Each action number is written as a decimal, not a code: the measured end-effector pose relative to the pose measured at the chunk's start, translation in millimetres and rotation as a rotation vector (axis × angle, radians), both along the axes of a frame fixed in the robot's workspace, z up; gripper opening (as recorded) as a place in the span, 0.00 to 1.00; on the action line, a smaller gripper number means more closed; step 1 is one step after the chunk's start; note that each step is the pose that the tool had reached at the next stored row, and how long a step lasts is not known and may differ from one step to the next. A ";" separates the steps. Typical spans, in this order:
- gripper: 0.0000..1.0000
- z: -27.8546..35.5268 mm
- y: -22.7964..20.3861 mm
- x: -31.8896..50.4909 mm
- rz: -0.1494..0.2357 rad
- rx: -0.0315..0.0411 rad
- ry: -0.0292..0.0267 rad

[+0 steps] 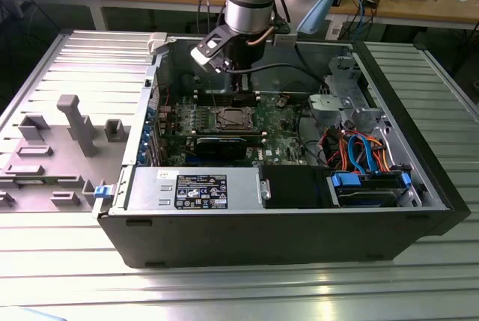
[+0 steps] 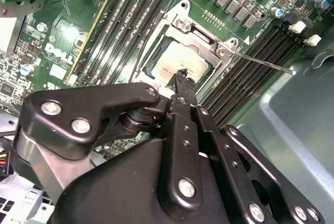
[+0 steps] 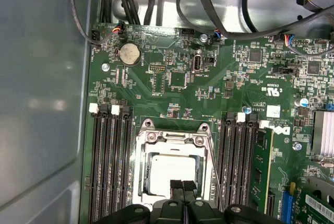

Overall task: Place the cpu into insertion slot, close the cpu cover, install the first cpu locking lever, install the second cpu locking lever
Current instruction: 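Install the first cpu locking lever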

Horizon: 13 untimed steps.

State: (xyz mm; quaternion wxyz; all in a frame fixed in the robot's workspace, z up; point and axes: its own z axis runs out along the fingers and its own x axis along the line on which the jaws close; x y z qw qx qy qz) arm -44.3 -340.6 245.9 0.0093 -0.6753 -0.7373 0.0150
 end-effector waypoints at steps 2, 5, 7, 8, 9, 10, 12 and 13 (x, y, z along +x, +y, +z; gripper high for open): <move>0.11 0.0 0.0 0.0 0.012 0.0001 -0.0001; 0.11 0.0 0.0 0.0 0.048 0.0000 -0.0001; 0.11 0.0 0.0 0.0 0.062 0.0000 -0.0001; 0.11 0.0 0.0 0.0 0.069 0.0000 -0.0001; 0.11 0.0 0.0 0.0 0.076 0.0000 0.0000; 0.11 0.0 0.0 0.0 0.088 0.0000 -0.0001; 0.11 0.0 0.0 0.0 0.109 0.0000 -0.0001; 0.11 0.0 0.0 0.0 0.118 0.0000 0.0000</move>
